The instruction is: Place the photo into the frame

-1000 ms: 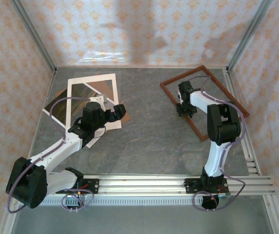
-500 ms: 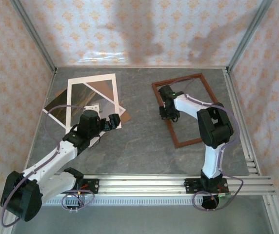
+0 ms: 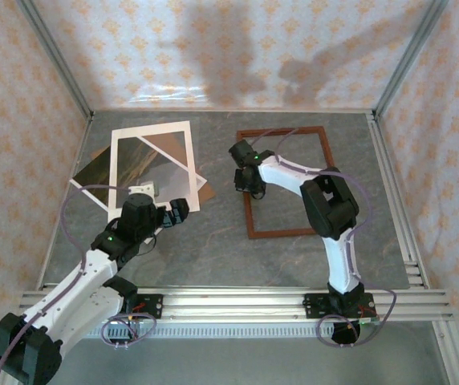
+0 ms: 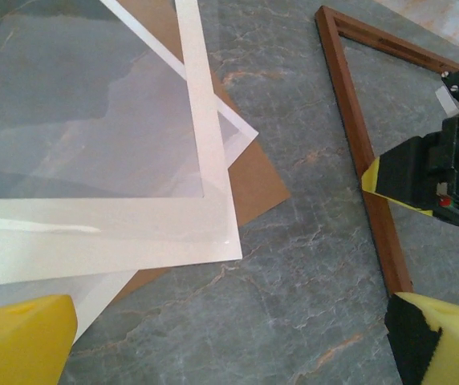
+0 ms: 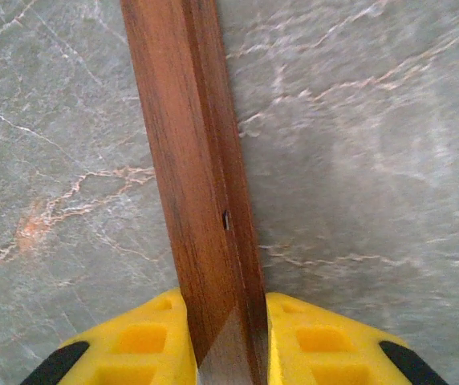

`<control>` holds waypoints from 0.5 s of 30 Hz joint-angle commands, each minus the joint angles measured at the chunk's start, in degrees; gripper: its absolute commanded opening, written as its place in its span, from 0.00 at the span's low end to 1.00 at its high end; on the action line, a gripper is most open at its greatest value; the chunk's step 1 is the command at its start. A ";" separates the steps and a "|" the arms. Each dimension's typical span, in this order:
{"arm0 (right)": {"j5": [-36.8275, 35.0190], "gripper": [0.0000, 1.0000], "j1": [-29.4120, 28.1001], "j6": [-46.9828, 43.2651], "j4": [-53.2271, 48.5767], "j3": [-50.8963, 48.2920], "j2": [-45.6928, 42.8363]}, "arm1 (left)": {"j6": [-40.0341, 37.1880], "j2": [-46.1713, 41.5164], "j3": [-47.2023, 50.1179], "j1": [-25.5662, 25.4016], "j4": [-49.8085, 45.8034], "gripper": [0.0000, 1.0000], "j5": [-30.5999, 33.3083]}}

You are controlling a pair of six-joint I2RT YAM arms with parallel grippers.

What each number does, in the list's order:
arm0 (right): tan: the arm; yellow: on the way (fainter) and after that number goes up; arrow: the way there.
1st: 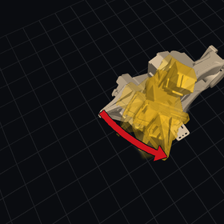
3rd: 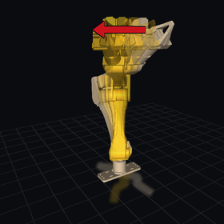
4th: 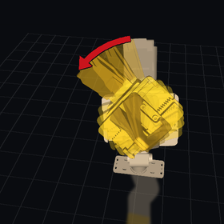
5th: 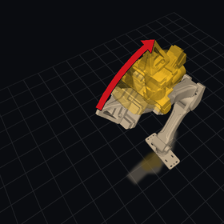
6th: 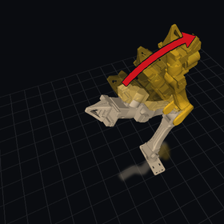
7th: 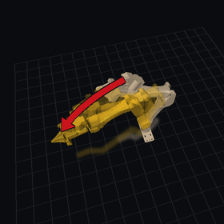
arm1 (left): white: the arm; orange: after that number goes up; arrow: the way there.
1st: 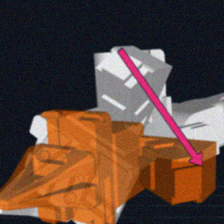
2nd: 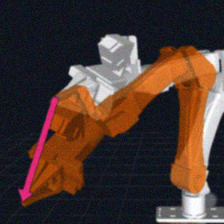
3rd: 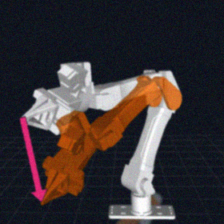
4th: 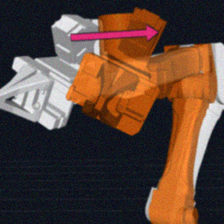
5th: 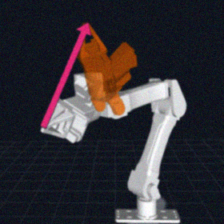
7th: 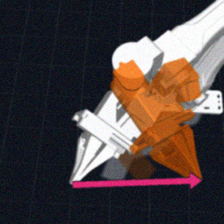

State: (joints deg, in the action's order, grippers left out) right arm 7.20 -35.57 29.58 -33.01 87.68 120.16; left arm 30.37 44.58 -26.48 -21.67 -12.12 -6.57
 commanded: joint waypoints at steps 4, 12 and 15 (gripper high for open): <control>0.03 0.25 -1.04 9.54 7.19 1.35 1.72 | -1.10 -2.41 0.83 -0.21 -3.14 1.00 1.49; 1.86 0.50 -1.08 4.94 7.54 1.60 -0.63 | -0.72 -2.25 -0.37 -0.18 -4.50 1.00 2.53; -0.27 0.64 -1.08 1.02 4.82 2.06 -3.03 | -0.07 -1.44 -2.02 -0.12 -6.24 1.00 4.58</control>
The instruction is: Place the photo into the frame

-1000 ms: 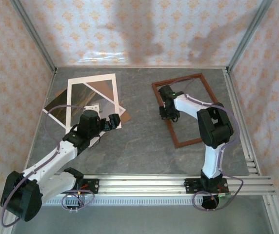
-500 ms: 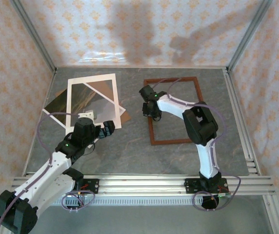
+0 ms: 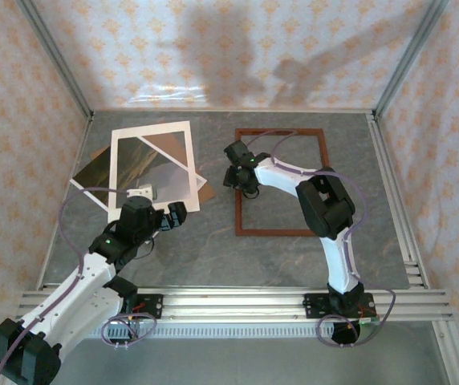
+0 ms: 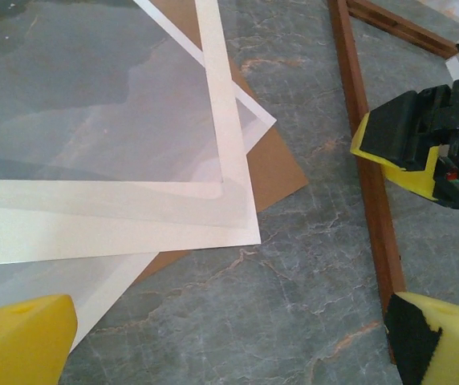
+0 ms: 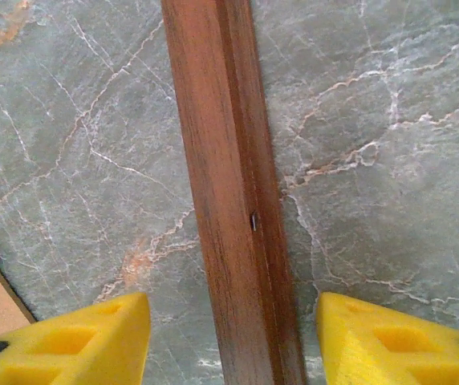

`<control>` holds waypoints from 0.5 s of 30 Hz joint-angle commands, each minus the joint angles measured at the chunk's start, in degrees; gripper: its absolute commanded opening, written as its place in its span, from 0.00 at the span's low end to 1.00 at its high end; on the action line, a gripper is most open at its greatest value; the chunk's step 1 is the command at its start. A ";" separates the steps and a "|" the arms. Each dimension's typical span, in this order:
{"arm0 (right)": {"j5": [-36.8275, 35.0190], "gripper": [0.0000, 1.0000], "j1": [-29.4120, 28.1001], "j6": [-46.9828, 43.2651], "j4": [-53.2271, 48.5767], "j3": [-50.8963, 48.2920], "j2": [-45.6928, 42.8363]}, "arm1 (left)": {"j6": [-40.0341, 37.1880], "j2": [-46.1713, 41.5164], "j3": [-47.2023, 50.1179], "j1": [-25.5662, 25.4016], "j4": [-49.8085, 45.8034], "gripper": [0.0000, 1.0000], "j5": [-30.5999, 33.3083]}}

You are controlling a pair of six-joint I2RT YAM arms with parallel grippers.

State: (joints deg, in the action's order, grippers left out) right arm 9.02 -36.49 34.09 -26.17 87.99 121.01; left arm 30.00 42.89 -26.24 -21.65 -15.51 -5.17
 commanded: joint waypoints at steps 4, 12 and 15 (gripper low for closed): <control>-5.45 0.80 -0.17 -8.78 -1.30 -0.81 -9.50 | 1.33 3.18 -7.46 0.58 -9.84 1.00 7.99; 0.08 0.94 -0.24 -15.03 13.45 -8.11 -16.47 | -0.65 11.95 -14.29 15.66 -11.22 1.00 0.58; 2.22 0.94 -0.89 -13.51 19.39 -10.02 -16.04 | -0.67 16.75 -15.39 19.54 -6.67 1.00 2.21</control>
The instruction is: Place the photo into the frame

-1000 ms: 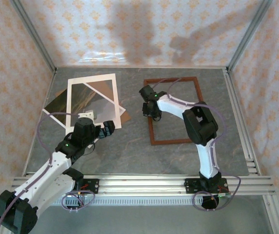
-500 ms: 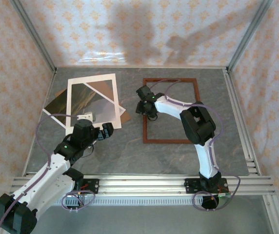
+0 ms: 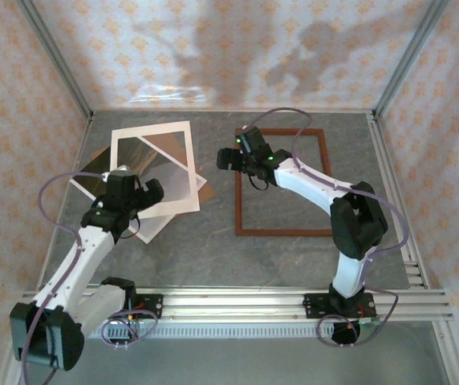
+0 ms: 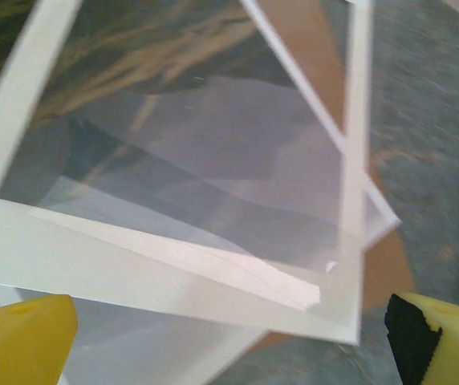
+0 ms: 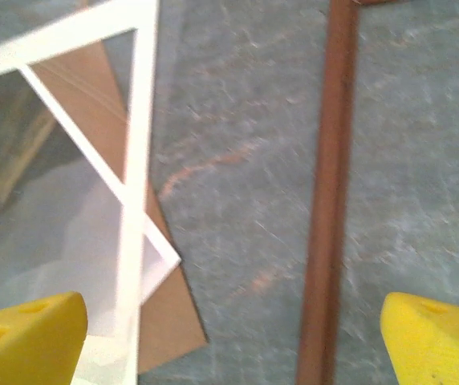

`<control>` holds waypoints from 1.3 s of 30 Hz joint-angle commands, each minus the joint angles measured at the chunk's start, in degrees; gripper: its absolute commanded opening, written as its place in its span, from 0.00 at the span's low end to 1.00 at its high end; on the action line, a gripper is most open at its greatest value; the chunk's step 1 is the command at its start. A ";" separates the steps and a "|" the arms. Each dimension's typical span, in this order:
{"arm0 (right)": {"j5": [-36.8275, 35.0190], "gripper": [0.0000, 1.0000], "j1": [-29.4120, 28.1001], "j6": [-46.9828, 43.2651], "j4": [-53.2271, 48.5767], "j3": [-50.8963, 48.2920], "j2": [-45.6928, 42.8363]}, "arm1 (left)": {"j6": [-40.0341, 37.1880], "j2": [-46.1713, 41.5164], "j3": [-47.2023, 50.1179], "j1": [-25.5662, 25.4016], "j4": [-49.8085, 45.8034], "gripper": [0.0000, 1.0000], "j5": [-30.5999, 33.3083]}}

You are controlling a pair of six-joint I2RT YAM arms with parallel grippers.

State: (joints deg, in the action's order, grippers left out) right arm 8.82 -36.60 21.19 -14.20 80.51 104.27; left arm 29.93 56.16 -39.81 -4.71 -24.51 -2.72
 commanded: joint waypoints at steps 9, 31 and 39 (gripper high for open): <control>3.48 0.93 -1.37 -0.05 7.96 -4.19 0.16 | -1.44 29.01 -14.62 11.60 8.71 1.00 -3.71; -1.47 0.92 -1.37 2.53 4.48 -8.26 -1.37 | -1.04 39.72 -9.00 2.80 18.39 0.95 -19.34; -6.72 0.92 -1.37 1.11 1.90 -8.99 -2.99 | 3.33 25.23 1.61 -8.81 21.11 0.95 -20.75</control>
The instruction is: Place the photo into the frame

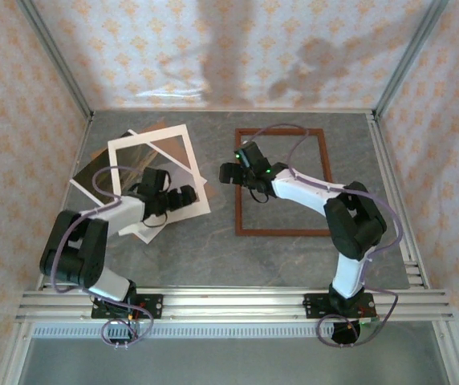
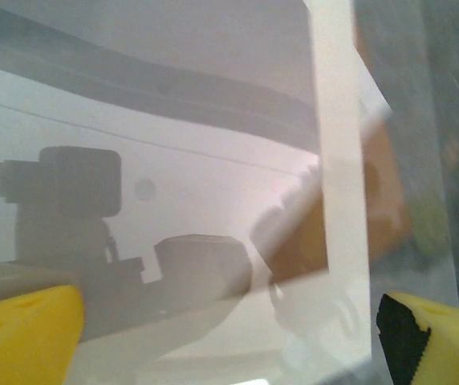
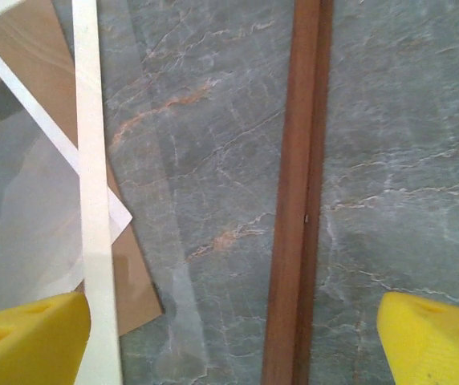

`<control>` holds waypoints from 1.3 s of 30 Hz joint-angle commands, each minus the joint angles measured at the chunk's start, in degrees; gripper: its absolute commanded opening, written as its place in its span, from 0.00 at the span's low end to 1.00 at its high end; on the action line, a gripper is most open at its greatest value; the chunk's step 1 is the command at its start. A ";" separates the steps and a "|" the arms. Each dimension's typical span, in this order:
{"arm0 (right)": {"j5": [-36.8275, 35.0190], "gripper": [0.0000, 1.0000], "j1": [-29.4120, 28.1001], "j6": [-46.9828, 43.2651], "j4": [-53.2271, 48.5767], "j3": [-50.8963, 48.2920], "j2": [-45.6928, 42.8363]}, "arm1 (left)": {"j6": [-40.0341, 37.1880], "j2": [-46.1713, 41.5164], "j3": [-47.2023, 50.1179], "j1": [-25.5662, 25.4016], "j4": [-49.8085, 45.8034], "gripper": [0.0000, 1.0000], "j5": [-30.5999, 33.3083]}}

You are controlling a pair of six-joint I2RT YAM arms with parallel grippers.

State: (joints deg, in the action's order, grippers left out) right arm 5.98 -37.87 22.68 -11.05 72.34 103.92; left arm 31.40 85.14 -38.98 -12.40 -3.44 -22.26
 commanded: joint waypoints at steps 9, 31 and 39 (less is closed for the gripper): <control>9.98 0.89 -1.37 -4.02 -1.80 10.36 6.90 | -2.78 -12.98 -3.69 7.00 -10.45 0.97 14.91; 14.04 0.83 1.13 -6.24 -23.65 52.20 38.44 | -5.06 9.51 -16.28 18.64 -12.68 0.95 13.06; 16.43 0.81 1.13 -5.06 -24.61 53.51 40.30 | -6.07 10.46 -14.49 18.62 -11.99 0.95 12.73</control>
State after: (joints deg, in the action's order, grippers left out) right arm 20.71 -36.58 16.86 -33.50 123.85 142.85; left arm 26.68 95.00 -54.00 5.78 -14.83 -9.02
